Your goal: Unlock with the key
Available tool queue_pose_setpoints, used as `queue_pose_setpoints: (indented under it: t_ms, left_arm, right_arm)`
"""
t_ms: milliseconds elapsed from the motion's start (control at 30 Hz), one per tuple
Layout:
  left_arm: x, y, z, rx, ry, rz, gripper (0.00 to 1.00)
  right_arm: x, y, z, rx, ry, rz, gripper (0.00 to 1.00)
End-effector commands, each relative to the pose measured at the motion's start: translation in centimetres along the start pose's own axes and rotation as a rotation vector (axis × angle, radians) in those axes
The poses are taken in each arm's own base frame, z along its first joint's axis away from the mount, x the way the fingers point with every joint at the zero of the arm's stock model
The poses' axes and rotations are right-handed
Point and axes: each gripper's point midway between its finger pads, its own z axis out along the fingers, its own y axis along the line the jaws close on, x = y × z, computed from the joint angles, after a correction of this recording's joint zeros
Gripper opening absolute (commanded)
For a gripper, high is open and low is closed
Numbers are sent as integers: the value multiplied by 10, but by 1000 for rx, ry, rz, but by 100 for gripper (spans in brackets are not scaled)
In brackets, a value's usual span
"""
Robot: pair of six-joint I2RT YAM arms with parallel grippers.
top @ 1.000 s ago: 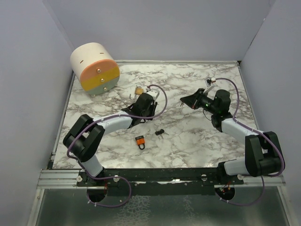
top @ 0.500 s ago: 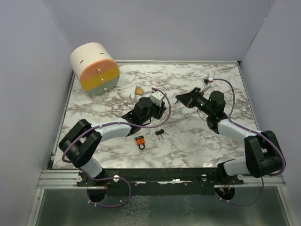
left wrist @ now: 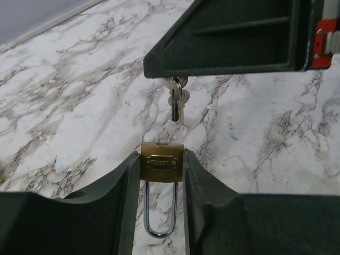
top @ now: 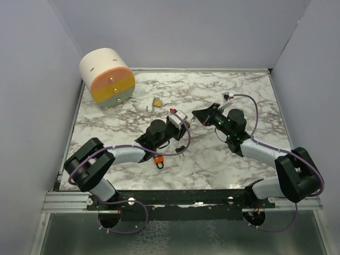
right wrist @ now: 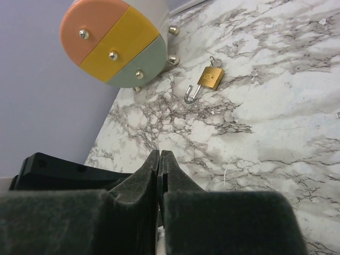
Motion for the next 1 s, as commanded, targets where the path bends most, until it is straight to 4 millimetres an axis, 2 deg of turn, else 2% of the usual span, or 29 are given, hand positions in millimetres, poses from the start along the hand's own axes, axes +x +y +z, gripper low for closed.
queue_pose_setpoints:
  t_ms: [0,433,967]
  left_arm:
    - [-47,-8,-7,39,-175,46,0]
    - [-44,-21,-24,99,-245,126,0]
    - [-46,-24,-24,106,-279,137,0]
  right_arm:
    - [-12,4,-3,16,-102,-36,1]
    - [-16,17,-13,-5,-166,-60,1]
    - [-3,33,-15,-37,-152,-65,1]
